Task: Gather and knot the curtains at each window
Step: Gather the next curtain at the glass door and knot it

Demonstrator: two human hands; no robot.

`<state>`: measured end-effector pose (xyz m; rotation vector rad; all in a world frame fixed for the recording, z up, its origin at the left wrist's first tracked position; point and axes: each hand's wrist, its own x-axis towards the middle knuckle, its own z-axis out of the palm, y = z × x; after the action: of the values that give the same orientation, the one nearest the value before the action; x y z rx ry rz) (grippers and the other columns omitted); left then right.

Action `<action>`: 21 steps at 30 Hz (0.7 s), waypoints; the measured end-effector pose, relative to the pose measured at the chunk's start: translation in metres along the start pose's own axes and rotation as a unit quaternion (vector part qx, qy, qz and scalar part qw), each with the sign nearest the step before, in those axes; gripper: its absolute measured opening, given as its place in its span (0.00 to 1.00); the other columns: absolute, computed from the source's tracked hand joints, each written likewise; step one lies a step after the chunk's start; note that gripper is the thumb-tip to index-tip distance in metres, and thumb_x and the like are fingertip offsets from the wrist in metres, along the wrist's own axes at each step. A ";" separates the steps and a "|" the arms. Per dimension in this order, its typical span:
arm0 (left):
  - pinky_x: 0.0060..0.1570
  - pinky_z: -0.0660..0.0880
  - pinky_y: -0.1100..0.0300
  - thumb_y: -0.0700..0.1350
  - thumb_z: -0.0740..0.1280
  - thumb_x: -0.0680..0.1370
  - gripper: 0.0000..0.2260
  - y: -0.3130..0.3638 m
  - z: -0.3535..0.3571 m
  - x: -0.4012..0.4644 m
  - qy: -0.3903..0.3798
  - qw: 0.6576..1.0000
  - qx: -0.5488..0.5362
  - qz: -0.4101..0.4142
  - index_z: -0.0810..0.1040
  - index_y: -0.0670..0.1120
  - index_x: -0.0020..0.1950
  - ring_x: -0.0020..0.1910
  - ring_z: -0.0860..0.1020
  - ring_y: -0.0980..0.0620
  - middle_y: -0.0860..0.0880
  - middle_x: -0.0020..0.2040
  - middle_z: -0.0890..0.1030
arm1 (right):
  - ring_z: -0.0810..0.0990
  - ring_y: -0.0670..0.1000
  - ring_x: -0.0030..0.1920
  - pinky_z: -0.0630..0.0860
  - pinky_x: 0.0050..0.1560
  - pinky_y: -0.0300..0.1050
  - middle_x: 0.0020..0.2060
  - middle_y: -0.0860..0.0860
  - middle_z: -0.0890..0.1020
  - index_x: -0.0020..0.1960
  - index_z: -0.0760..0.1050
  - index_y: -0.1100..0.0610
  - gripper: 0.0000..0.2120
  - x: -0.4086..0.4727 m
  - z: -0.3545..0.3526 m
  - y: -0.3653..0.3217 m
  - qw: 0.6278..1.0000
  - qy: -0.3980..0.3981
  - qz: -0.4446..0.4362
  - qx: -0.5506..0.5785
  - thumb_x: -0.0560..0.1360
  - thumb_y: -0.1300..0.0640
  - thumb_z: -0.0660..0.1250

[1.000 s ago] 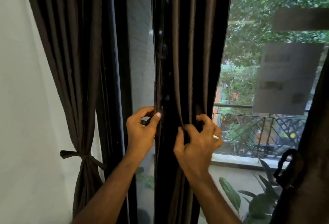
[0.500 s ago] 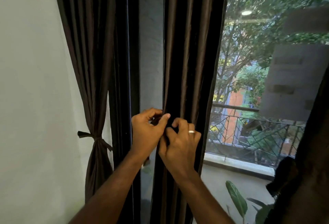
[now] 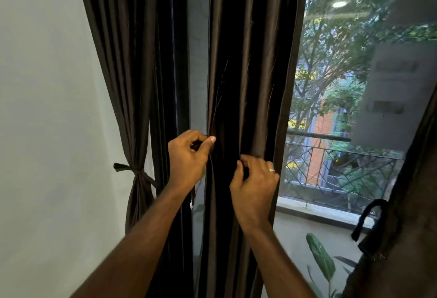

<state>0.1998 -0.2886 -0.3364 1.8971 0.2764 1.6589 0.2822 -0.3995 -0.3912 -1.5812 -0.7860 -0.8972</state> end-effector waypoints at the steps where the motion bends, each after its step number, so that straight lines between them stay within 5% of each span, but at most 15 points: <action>1: 0.37 0.77 0.55 0.38 0.75 0.76 0.09 -0.006 0.000 0.003 0.008 1.000 0.004 -0.001 0.80 0.40 0.36 0.33 0.79 0.51 0.47 0.33 0.79 | 0.78 0.56 0.46 0.69 0.45 0.48 0.42 0.51 0.83 0.49 0.82 0.57 0.05 -0.002 0.003 -0.001 1.000 -0.002 -0.025 0.004 0.76 0.61 0.67; 4: 0.36 0.76 0.56 0.38 0.75 0.76 0.10 -0.019 0.001 0.006 0.012 1.000 -0.009 -0.004 0.80 0.40 0.36 0.33 0.78 0.51 0.48 0.33 0.79 | 0.76 0.54 0.42 0.70 0.43 0.51 0.38 0.51 0.79 0.46 0.81 0.57 0.04 -0.013 0.016 -0.011 0.994 -0.042 -0.100 -0.016 0.77 0.61 0.67; 11: 0.37 0.74 0.63 0.37 0.74 0.77 0.08 -0.032 0.003 0.008 -0.050 0.992 -0.113 -0.016 0.82 0.39 0.38 0.34 0.77 0.56 0.50 0.33 0.79 | 0.77 0.53 0.41 0.69 0.44 0.49 0.37 0.50 0.79 0.44 0.80 0.56 0.07 -0.009 0.049 -0.024 0.997 -0.032 -0.061 -0.035 0.76 0.58 0.63; 19: 0.38 0.78 0.57 0.46 0.78 0.72 0.11 -0.044 0.007 0.015 -0.058 0.991 -0.113 0.046 0.82 0.40 0.38 0.35 0.80 0.50 0.48 0.35 0.81 | 0.75 0.53 0.39 0.66 0.42 0.48 0.35 0.51 0.77 0.43 0.78 0.57 0.06 -0.011 0.064 -0.030 0.994 -0.026 -0.070 -0.083 0.74 0.56 0.64; 21: 0.38 0.78 0.54 0.42 0.78 0.72 0.09 -0.049 0.008 0.017 -0.057 0.991 -0.103 0.056 0.81 0.39 0.39 0.35 0.79 0.50 0.47 0.36 0.81 | 0.74 0.53 0.39 0.62 0.42 0.46 0.35 0.50 0.77 0.42 0.78 0.56 0.05 -0.010 0.064 -0.029 0.993 -0.025 -0.077 -0.091 0.74 0.56 0.64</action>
<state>0.2223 -0.2430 -0.3495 1.8707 -0.0472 1.5779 0.2616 -0.3315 -0.3937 -1.7253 -0.8915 -1.0682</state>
